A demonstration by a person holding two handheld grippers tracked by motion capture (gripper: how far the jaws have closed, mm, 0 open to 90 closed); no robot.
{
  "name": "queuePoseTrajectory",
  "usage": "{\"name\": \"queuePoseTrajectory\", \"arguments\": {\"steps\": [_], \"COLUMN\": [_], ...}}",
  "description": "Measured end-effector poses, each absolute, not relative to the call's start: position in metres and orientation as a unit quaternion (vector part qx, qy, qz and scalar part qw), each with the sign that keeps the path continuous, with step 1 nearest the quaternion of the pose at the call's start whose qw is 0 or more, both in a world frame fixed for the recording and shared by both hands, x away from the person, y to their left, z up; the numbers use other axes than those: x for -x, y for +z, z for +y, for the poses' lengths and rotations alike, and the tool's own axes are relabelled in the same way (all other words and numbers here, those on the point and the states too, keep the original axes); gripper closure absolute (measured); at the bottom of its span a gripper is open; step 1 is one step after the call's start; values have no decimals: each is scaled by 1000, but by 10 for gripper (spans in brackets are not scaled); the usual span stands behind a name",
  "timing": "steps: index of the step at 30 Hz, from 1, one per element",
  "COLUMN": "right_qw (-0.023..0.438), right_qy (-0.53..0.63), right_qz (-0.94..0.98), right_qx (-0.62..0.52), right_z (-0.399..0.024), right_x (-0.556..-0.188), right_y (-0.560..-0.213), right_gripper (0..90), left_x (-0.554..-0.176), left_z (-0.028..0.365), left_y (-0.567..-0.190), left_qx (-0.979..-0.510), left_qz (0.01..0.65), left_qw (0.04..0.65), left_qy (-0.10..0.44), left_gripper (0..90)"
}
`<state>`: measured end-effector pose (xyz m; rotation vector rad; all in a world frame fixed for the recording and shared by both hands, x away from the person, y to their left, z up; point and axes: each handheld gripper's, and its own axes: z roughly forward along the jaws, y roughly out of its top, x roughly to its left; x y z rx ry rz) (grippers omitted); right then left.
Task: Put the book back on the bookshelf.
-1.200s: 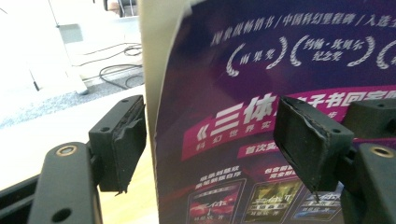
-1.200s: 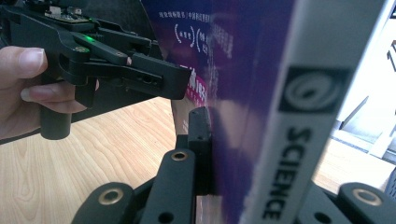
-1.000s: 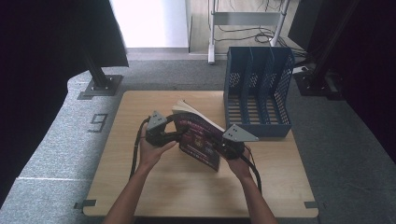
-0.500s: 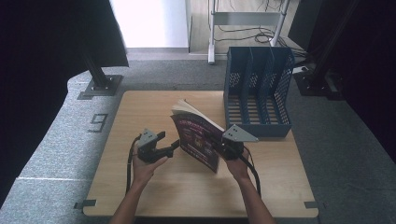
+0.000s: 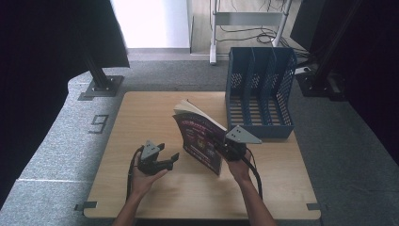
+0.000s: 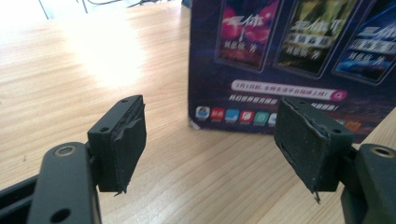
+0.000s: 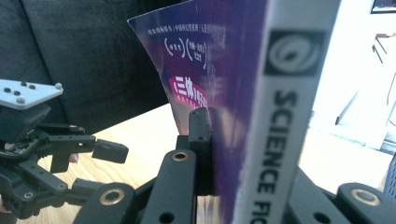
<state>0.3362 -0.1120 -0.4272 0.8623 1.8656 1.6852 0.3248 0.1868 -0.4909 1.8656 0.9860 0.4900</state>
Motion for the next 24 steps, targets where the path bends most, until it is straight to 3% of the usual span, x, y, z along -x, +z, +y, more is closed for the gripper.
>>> {"name": "queuePoseTrajectory", "arguments": {"steps": [24], "right_qw": [282], "right_qy": [628], "right_qz": [643], "right_qx": [-336], "right_z": [-126], "right_x": [-332], "right_y": [-393], "right_gripper": [817], "left_x": [-325], "left_z": [189], "left_y": [-499], "left_qx": [-765], "left_qz": [412], "left_qw": [456], "left_qy": [192], "left_gripper": [259]}}
